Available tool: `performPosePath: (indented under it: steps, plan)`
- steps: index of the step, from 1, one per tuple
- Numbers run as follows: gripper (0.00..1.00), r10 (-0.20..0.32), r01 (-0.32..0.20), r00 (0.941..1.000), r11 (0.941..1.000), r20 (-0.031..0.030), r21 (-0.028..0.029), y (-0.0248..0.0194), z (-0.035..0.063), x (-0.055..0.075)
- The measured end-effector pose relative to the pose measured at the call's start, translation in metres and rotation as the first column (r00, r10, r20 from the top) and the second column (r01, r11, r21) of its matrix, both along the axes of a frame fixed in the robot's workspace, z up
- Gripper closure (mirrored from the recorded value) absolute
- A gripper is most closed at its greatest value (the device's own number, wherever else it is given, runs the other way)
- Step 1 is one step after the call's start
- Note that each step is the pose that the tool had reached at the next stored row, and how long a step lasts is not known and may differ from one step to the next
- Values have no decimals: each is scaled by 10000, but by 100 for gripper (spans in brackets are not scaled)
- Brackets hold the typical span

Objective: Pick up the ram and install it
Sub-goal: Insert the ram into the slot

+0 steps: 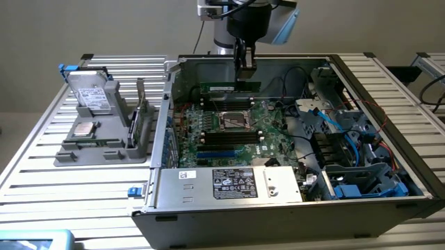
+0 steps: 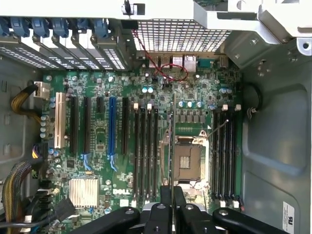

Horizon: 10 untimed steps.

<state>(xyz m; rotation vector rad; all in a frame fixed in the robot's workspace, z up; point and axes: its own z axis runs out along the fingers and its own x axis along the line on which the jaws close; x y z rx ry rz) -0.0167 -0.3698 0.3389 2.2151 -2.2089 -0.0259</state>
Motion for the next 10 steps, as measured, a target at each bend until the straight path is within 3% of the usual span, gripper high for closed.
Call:
performPosePath:
  steps: [3,10]
  plan:
    - [86,0,0,10000,10000,0,-55,-4,-34,2]
    - [86,1,-1,10000,9995,0,-315,-12,-87,4]
